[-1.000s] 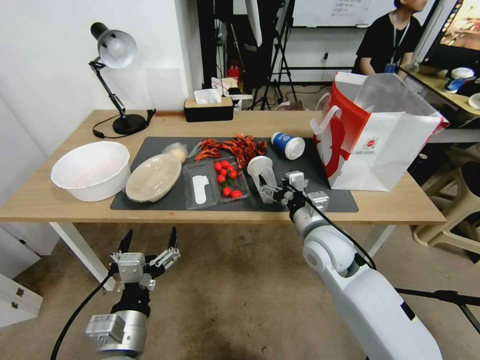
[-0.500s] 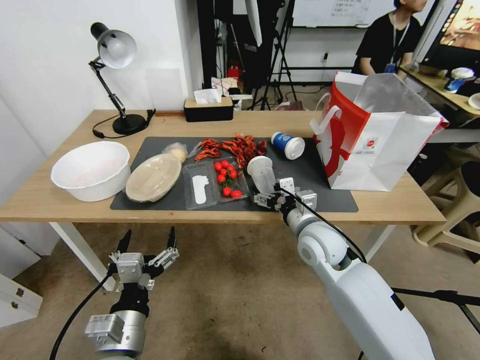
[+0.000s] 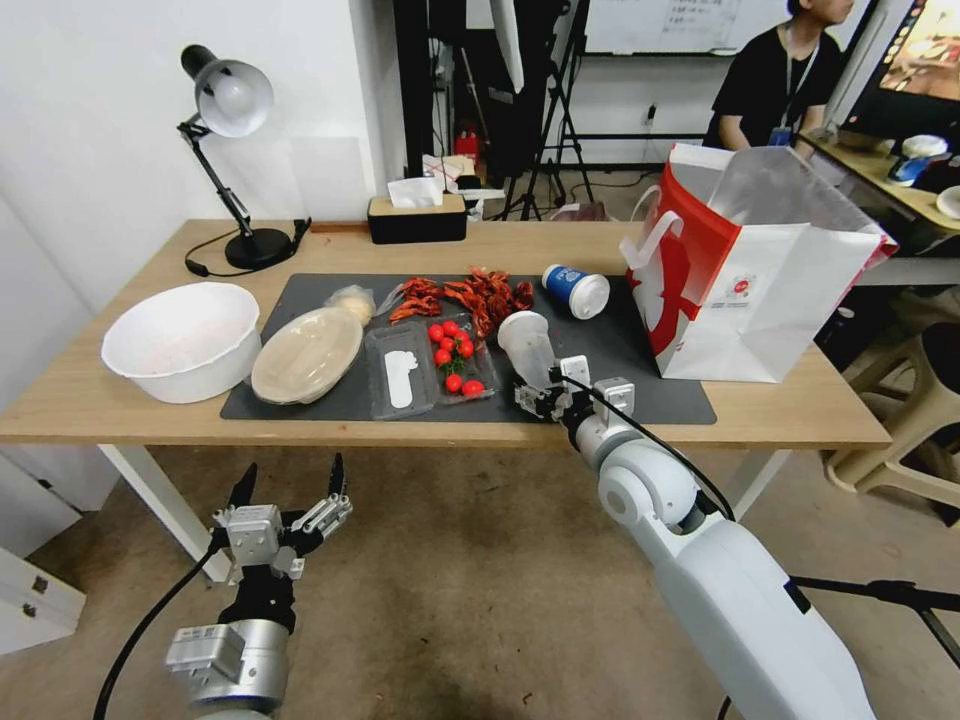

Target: Pick up the trash from the table and place it into the takeout bag.

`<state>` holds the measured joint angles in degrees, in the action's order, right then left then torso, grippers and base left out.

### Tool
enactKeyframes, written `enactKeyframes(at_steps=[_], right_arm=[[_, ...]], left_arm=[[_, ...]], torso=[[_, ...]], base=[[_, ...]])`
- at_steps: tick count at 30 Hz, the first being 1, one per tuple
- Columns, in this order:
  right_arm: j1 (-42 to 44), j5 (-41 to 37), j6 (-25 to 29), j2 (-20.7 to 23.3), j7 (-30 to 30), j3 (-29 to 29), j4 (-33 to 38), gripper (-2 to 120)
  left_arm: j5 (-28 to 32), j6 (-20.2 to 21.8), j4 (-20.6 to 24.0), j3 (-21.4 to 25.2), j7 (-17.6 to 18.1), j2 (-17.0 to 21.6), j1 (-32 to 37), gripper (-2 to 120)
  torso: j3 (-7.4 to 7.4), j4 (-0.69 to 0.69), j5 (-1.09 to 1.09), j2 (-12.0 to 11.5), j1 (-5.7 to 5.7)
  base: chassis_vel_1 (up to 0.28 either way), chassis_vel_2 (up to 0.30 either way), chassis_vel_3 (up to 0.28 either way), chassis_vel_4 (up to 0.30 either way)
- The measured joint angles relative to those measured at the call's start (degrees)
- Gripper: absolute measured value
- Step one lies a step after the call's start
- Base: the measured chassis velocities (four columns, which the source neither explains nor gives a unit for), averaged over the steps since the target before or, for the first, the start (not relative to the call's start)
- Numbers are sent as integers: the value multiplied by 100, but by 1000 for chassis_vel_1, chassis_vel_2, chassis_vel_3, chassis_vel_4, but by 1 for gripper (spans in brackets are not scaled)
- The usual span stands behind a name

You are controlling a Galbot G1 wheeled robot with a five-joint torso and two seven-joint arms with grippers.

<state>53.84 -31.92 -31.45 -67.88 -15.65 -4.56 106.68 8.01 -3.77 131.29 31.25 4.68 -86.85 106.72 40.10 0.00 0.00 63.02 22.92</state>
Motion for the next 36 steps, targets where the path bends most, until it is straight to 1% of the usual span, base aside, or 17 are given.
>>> enactKeyframes(at_steps=[3, 6, 7, 16, 19, 22, 23, 24, 25, 26, 28, 29, 31, 32, 33, 34, 36], right_arm=[[16, 0, -1, 8, 5, -21, 20, 51], [18, 0, -1, 10, 5, -24, 24, 51], [20, 0, -1, 14, 6, -27, 31, 46], [35, -2, 41, 65, 35, -120, 143, 46], [18, 15, 110, 157, 66, -264, 310, 46], [-340, -29, 275, 705, 231, -767, 858, 46], [-340, -29, 275, 705, 231, -767, 858, 46], [-732, -299, 270, 1008, 201, -938, 1010, 46], [-1180, -594, 220, 1262, 58, -1050, 1052, 46], [-1180, -594, 220, 1262, 58, -1050, 1052, 46], [-1958, -1263, 4, 1648, -410, -1095, 870, 46], [-1958, -1263, 4, 1648, -410, -1095, 870, 46], [-2383, -2022, -234, 1772, -1004, -1087, 676, 46], [-2608, -2516, -435, 1783, -1427, -1061, 533, 46], [-2608, -2516, -435, 1783, -1427, -1061, 533, 46], [-2741, -2774, -546, 1782, -1691, -1036, 396, 46], [-2874, -2893, -619, 1790, -1978, -1005, 140, 46]], left_arm=[[0, 0, 1, -4, 1, 0, -5, 100], [0, 0, 1, -4, 1, 0, -6, 100], [0, 0, 1, -4, 1, 0, -6, 100], [0, 0, 4, -5, 1, 10, -11, 100], [0, 0, 4, -4, 2, 15, -15, 100], [-15, -2, 23, -9, 1, 13, -23, 100], [-15, -2, 23, -9, 1, 13, -23, 100], [-24, -14, 24, -7, 0, 16, -25, 100], [-28, -34, 18, -4, 3, 16, -31, 100], [-28, -34, 18, -4, 3, 16, -31, 100], [-29, -51, 4, -3, 9, 13, -35, 100], [-29, -51, 4, -3, 9, 13, -35, 100], [-30, -51, 34, -3, 9, 3, -33, 100], [-31, -51, 37, -4, 7, -7, -33, 100], [-31, -51, 37, -4, 7, -7, -33, 100], [-33, -52, 37, -8, 6, -12, -33, 100], [-35, -65, 34, -13, 4, -16, -18, 100]], torso=[[0, 0, 0, 0, 0], [0, 0, 0, 0, 0], [0, 0, 0, 0, 0], [0, 0, 1, 0, 0], [1, 0, 1, 0, 0], [0, 0, -1, 0, 0], [0, 0, -1, 0, 0], [1, -2, 3, 0, 0], [0, 0, -2, 1, 0], [0, 0, -2, 1, 0], [0, 0, 0, 1, 0], [0, 0, 0, 1, 0], [0, -1, 3, 1, 0], [0, 0, 0, 1, 0], [0, 0, 0, 1, 0], [0, 1, 1, 1, 0], [1, 0, 2, 1, 1]], base=[[0, 0, 0, 0], [0, 0, 0, 0], [0, 0, 0, 0], [0, 0, 0, 0], [0, 0, 0, 0], [0, 0, 0, 0], [0, 0, 0, 0], [0, 0, 0, 0], [0, 0, 0, 0], [0, 0, 0, 0], [0, 0, 0, 0], [0, 0, 0, 0], [0, 0, 0, 0], [0, 0, 0, 0], [0, 0, 0, 0], [0, 0, 0, 0], [0, 0, 0, 0]])
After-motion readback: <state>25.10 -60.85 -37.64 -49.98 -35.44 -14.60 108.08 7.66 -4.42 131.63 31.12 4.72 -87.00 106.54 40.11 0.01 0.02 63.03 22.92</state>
